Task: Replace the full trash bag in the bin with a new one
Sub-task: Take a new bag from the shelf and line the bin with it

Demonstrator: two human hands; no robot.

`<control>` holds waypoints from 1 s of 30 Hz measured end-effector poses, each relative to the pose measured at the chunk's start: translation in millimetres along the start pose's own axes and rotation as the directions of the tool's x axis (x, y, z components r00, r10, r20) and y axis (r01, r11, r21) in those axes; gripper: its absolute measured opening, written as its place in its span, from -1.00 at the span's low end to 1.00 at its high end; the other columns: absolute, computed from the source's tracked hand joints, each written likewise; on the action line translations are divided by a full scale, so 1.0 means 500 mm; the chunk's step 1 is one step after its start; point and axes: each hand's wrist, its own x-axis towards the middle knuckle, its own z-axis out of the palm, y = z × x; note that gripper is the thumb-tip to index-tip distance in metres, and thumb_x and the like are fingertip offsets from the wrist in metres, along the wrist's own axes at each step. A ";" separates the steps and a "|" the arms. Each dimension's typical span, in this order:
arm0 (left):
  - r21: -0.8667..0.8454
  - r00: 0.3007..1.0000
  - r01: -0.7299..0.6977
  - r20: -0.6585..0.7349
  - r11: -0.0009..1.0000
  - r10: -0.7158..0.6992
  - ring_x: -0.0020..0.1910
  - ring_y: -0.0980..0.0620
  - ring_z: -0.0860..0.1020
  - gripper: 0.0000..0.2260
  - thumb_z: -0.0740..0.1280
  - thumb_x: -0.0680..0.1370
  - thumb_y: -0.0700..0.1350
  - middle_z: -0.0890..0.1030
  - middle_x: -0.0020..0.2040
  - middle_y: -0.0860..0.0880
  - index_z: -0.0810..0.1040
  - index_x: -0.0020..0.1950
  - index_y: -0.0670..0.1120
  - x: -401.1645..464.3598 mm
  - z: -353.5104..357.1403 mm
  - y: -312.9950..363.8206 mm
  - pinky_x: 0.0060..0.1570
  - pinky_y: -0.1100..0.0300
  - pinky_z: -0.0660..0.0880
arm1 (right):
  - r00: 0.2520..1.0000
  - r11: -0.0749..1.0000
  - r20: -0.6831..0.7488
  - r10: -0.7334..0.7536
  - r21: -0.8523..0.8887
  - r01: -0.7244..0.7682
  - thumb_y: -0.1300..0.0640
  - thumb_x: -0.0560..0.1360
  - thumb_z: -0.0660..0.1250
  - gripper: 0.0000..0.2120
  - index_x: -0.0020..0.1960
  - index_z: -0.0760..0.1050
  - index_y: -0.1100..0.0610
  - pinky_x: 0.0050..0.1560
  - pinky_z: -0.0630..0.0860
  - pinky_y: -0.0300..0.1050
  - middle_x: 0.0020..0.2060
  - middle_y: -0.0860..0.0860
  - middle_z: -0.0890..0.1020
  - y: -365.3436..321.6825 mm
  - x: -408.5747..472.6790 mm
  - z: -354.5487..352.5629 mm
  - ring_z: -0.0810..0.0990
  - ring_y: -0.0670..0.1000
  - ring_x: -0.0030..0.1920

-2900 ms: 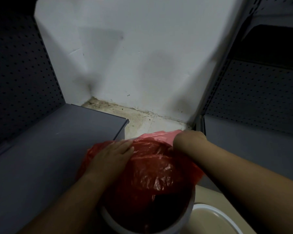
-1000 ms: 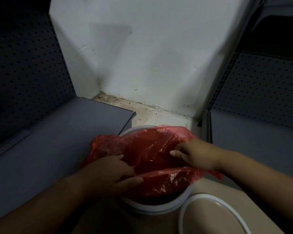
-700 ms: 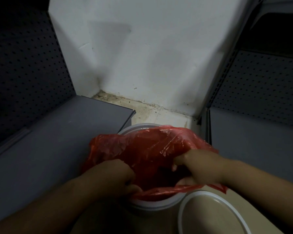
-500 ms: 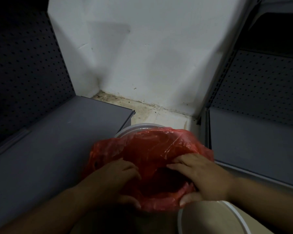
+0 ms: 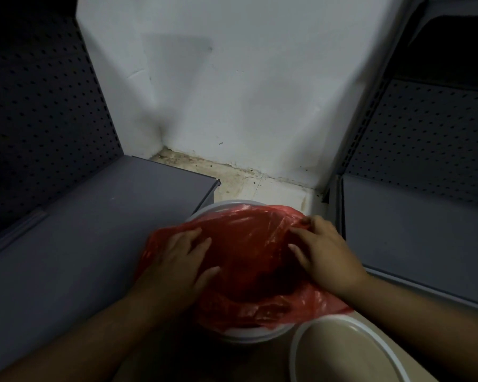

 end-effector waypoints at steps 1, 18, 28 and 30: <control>0.025 1.000 0.030 0.006 0.999 -0.030 0.52 -0.01 -0.07 -0.11 -0.24 0.32 0.49 -0.01 0.55 -0.04 0.03 0.51 -0.01 0.009 0.001 0.006 0.50 0.02 -0.03 | 0.999 0.999 0.029 0.013 -0.040 -0.012 -0.04 0.54 0.21 -0.58 0.36 0.40 0.07 0.33 0.34 -0.04 0.31 0.08 0.39 -0.010 0.013 0.000 0.36 0.10 0.32; -0.273 0.988 0.143 -0.019 0.951 -0.154 0.47 -0.08 0.18 -0.48 0.17 0.58 -0.06 0.19 0.50 -0.16 0.08 0.49 -0.17 0.142 -0.001 -0.031 0.43 0.09 0.12 | 0.945 0.930 0.270 0.184 0.263 -0.256 0.05 0.60 0.13 -0.56 0.47 0.20 0.00 0.35 0.33 0.00 0.41 0.07 0.38 -0.031 0.151 0.042 0.39 0.11 0.37; -0.814 0.948 0.201 0.023 0.545 -0.316 -0.04 0.11 0.54 -0.76 0.13 0.60 -0.16 0.55 -0.08 0.11 0.48 0.22 -0.08 0.138 0.025 -0.068 -0.15 0.31 0.40 | 0.841 0.393 0.445 0.306 0.746 -0.538 0.12 0.58 0.23 -0.76 0.16 0.58 0.13 -0.07 0.61 -0.18 -0.08 0.08 0.69 0.016 0.143 0.046 0.67 0.04 -0.08; -0.836 0.942 0.193 0.012 0.514 -0.335 -0.08 0.12 0.53 -0.77 0.14 0.59 -0.19 0.56 -0.08 0.07 0.48 0.21 -0.13 0.132 0.027 -0.069 -0.16 0.31 0.40 | 0.843 0.331 0.412 0.347 0.787 -0.521 0.12 0.54 0.29 -0.76 0.16 0.58 0.13 -0.07 0.61 -0.17 -0.07 0.09 0.70 0.021 0.130 0.050 0.69 0.02 -0.10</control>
